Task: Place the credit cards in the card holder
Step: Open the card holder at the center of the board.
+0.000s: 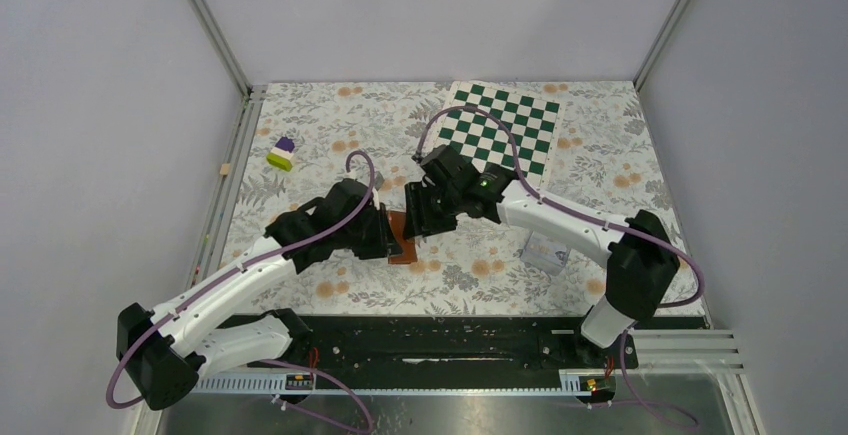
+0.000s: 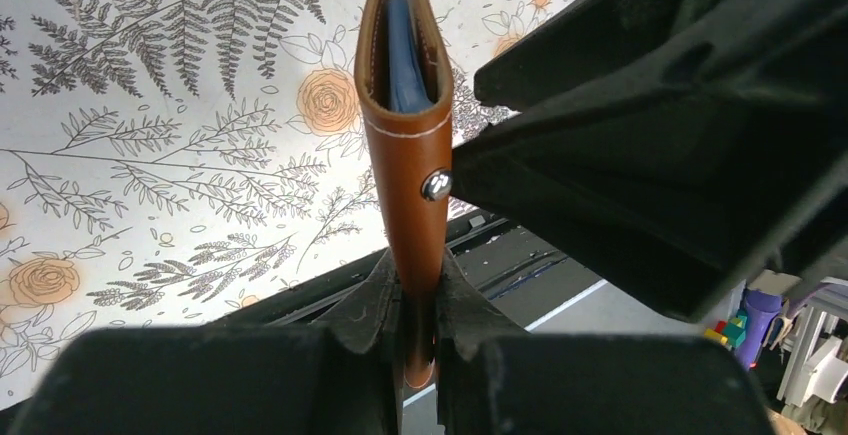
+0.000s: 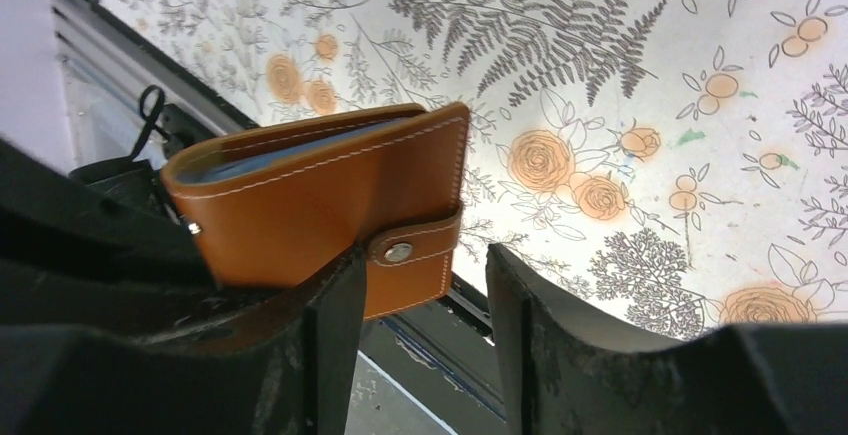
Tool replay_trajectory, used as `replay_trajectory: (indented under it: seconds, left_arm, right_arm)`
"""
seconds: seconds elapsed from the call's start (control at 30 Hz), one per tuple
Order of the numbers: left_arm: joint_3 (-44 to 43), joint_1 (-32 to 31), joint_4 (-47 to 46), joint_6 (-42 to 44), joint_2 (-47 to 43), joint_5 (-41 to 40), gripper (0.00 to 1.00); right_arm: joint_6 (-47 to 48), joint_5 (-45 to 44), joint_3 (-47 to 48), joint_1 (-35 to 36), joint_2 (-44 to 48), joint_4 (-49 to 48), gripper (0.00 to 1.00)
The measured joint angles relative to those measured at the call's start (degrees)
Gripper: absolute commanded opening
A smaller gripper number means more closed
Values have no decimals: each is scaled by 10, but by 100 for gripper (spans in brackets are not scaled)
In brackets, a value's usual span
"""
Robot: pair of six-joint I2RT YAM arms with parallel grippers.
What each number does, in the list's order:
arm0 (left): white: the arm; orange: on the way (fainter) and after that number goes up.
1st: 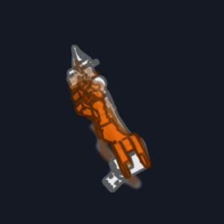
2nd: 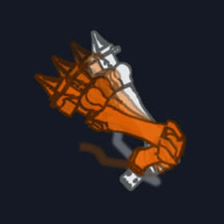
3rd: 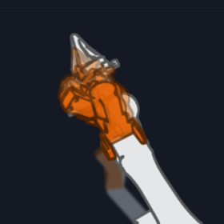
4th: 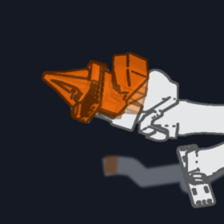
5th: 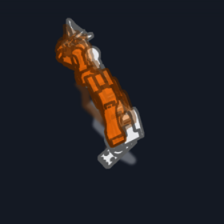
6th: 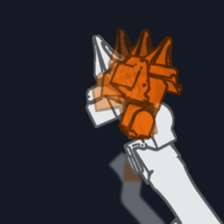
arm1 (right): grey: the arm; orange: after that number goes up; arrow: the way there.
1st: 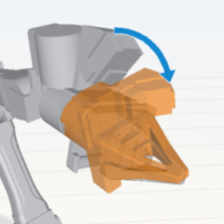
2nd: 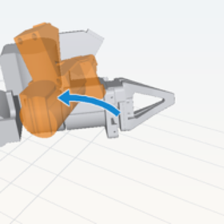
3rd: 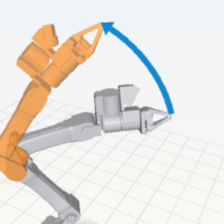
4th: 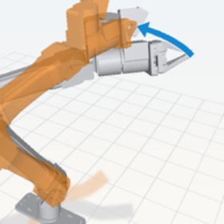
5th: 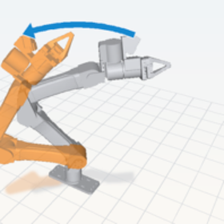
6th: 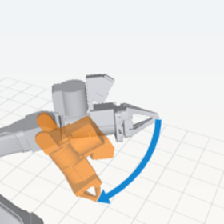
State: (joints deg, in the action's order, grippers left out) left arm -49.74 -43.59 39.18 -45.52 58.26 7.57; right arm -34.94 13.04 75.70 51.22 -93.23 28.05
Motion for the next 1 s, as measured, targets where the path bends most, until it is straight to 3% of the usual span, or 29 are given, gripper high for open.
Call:
replay_trajectory:
  seconds: [0.3,0.4,0.67,0.77,1.0]
  left_arm:
    - [-1,-1,16,-2,1,-8,0]
    - [-1,-1,15,-5,1,-10,0]
    - [-5,-3,-6,-16,-23,3,0]
    - [-5,-3,-15,-23,-29,9,0]
    - [0,-3,-29,-46,-34,10,0]
  right_arm:
    - [7,-70,47,34,-38,45,37]
    - [10,-101,64,43,-46,64,26]
    - [34,-231,70,38,-68,147,27]
    - [38,-240,69,30,-65,161,31]
    - [47,-167,-32,-46,44,118,80]
